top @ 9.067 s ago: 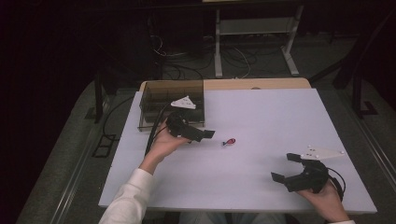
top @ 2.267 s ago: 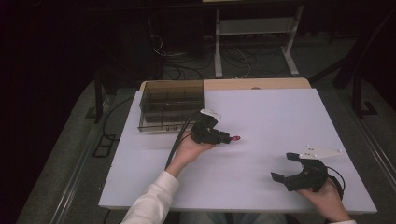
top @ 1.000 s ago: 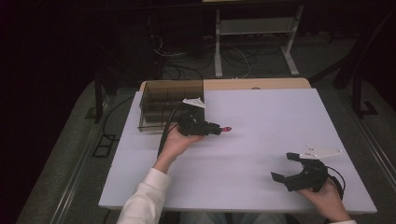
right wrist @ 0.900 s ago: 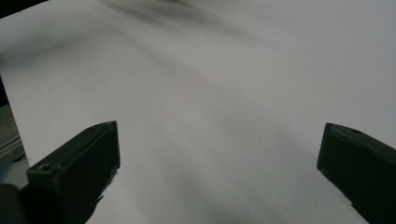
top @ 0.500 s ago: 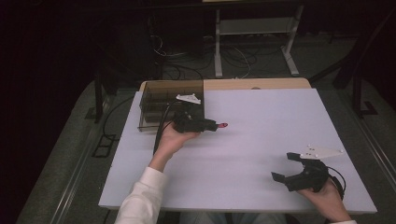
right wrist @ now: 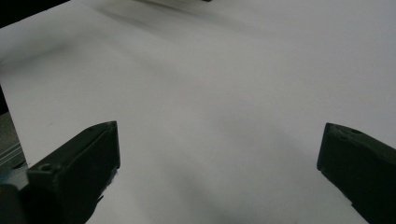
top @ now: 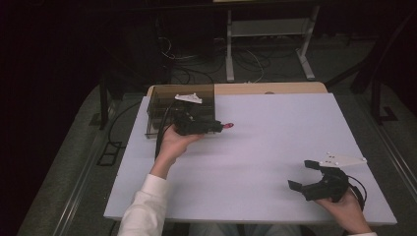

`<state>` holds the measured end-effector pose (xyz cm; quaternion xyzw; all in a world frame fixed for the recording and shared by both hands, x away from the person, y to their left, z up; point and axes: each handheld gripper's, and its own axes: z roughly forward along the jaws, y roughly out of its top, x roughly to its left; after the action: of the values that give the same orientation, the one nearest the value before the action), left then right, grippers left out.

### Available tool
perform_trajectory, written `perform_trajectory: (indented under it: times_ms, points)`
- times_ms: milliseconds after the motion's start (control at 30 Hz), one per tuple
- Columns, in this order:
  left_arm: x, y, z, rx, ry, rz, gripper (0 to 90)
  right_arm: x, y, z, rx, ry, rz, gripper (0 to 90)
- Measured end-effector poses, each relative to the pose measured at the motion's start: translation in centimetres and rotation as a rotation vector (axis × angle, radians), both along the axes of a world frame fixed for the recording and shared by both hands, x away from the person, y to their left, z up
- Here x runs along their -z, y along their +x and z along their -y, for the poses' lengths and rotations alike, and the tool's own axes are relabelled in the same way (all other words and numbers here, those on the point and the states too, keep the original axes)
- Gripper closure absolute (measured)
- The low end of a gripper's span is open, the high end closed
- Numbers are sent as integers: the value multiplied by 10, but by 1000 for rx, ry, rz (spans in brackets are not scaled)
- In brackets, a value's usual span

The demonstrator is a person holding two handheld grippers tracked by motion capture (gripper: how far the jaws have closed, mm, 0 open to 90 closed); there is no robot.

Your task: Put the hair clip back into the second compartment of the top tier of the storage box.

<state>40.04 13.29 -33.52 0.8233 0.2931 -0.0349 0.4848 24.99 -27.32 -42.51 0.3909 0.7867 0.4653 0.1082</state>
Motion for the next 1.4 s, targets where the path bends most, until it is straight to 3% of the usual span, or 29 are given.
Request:
perform_trajectory:
  times_ms: [867,1400]
  points:
    - [-19,6,-41,-90,-25,12,738,0,0,0,2,-1,0,0]
    - [-32,7,-61,-130,-13,35,739,0,0,-1,1,-3,-2,0]
